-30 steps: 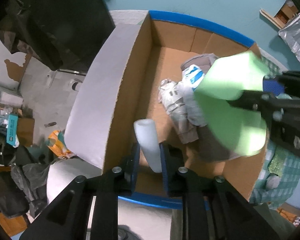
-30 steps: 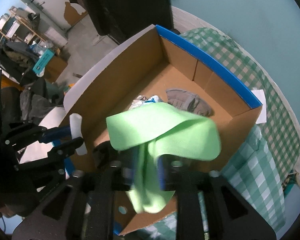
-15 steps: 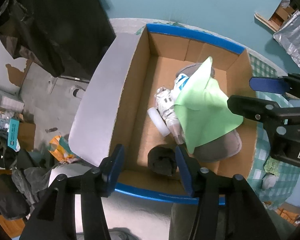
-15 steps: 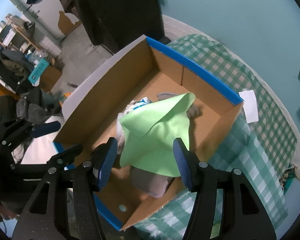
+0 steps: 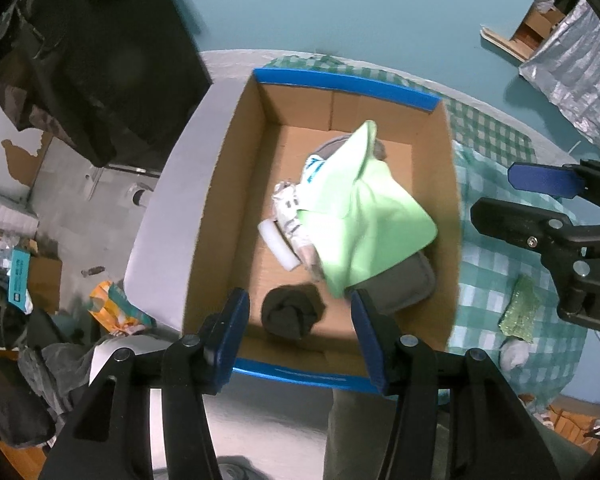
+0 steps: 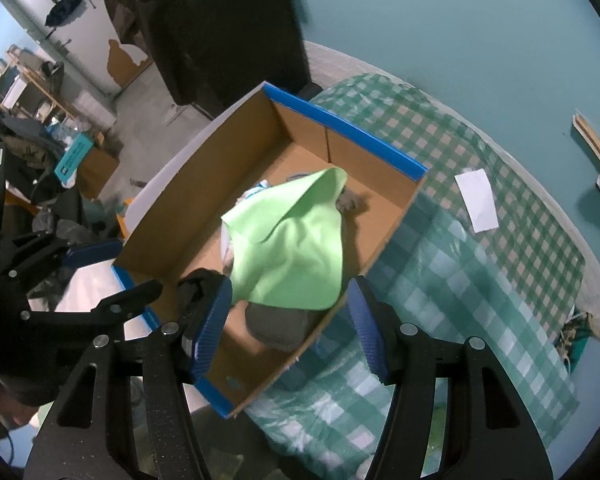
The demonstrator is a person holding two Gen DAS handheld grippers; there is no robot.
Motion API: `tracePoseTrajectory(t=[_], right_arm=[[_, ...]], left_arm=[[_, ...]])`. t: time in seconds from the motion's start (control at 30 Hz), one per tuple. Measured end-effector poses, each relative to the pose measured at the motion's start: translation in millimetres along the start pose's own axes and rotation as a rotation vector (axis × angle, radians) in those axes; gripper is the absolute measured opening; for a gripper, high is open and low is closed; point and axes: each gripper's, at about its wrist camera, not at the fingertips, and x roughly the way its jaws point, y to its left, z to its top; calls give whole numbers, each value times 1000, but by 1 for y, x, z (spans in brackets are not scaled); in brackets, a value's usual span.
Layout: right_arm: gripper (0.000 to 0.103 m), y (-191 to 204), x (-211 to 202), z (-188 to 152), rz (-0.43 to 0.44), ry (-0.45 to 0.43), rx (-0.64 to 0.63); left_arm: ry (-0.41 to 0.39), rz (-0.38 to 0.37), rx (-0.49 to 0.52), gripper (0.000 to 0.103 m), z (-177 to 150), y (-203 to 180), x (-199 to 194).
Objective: Organize soft objects
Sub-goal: 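Move both tools back over the sheet toward the green scrubber and grey sock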
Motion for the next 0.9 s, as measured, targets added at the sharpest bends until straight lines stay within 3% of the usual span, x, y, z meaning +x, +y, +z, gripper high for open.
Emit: tracePoseTrajectory(t=[0.9], right_arm=[[61, -86, -61, -95, -63, -22, 223]], left_arm=[[-8, -74, 201, 58, -17, -96, -28]])
